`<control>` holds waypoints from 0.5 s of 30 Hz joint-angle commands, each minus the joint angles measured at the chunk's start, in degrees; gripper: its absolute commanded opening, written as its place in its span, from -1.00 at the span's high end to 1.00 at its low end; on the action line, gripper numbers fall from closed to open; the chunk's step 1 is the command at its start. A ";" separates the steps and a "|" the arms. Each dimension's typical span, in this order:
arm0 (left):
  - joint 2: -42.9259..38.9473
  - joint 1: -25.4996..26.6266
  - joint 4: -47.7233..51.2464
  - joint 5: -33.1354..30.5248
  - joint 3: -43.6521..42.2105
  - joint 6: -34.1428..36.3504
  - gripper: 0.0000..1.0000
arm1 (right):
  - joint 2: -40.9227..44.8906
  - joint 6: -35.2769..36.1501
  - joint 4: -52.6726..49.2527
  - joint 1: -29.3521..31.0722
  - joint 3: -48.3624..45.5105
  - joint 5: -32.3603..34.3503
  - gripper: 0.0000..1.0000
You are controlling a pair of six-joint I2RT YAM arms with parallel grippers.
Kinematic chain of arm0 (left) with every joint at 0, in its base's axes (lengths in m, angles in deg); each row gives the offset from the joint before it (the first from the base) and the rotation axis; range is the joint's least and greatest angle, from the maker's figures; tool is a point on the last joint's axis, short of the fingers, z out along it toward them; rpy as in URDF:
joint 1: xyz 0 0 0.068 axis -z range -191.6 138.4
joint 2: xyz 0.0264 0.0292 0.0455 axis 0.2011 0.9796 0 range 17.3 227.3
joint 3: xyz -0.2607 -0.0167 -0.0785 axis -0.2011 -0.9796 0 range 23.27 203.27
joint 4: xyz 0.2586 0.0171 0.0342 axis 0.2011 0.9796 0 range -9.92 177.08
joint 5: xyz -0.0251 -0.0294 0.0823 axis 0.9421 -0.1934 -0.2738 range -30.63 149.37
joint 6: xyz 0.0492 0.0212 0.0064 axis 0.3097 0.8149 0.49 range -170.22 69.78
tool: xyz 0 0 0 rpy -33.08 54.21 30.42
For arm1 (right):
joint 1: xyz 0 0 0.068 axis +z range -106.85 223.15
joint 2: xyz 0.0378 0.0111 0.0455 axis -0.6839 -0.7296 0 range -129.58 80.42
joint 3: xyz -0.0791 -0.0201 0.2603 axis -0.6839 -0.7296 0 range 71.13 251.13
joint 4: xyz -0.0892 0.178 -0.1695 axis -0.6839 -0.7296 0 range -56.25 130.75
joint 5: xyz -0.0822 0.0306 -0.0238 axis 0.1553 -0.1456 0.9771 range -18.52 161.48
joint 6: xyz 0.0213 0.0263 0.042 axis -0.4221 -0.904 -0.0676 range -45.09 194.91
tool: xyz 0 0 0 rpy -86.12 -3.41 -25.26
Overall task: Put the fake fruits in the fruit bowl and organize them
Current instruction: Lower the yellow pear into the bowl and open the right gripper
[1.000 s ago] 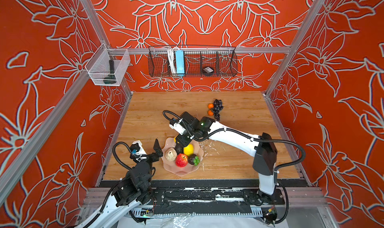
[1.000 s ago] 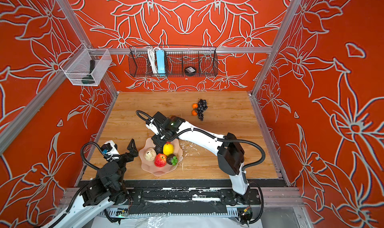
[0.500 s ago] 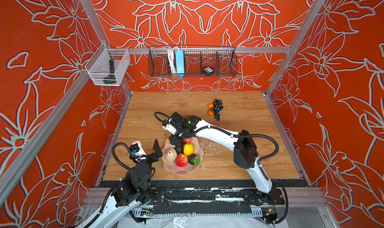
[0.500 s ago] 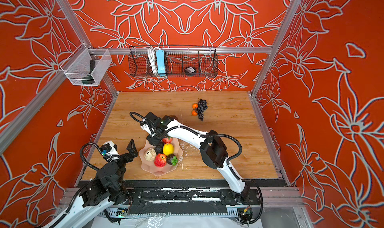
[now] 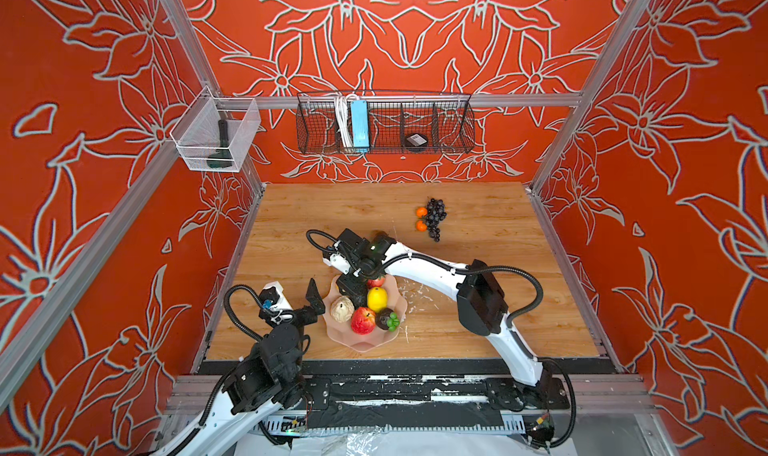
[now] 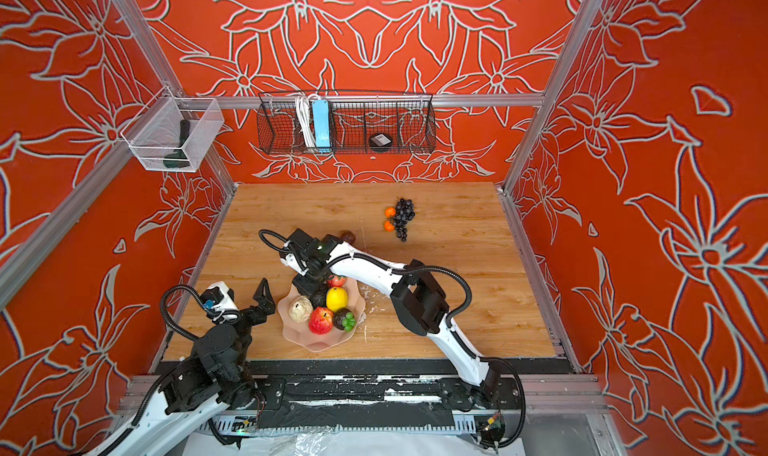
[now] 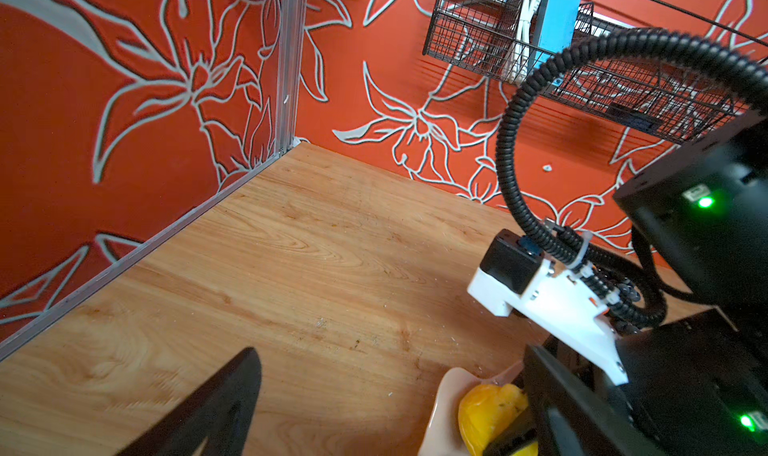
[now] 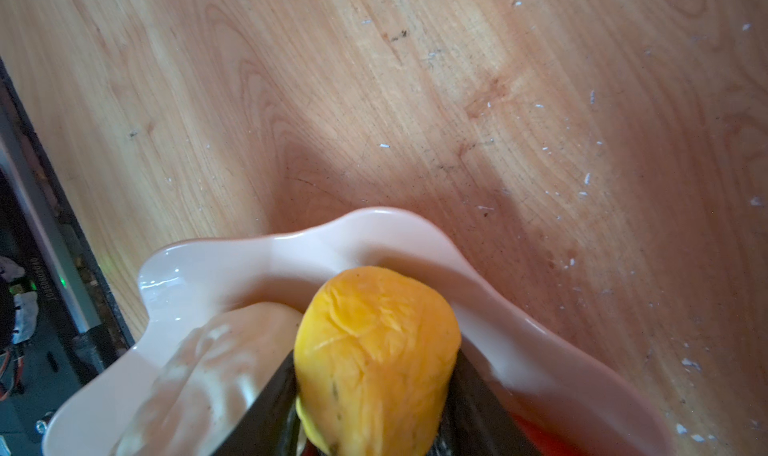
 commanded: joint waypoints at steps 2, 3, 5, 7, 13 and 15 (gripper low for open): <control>-0.25 -0.24 -0.26 -1.62 1.21 -1.19 -0.96 | -0.74 1.54 -0.90 0.05 2.26 -1.59 -0.19; -0.19 -0.24 -0.26 -1.62 1.21 -1.15 -0.96 | -0.64 1.48 -0.88 0.07 2.35 -1.59 -0.24; -0.14 -0.28 -0.27 -1.62 1.21 -1.15 -0.96 | -0.52 1.38 -0.88 0.14 2.51 -1.53 -0.28; -0.12 -0.24 -0.27 -1.62 1.21 -1.15 -0.96 | -0.29 1.16 -0.88 0.11 2.57 -1.08 -0.34; -0.73 -0.24 0.08 -1.45 1.28 -1.54 -0.96 | 0.37 1.05 -0.85 0.12 2.41 -0.40 -0.42; -0.71 -0.24 0.13 -1.36 1.30 -1.52 -0.96 | 0.71 0.92 -0.71 0.07 2.42 -0.36 -0.44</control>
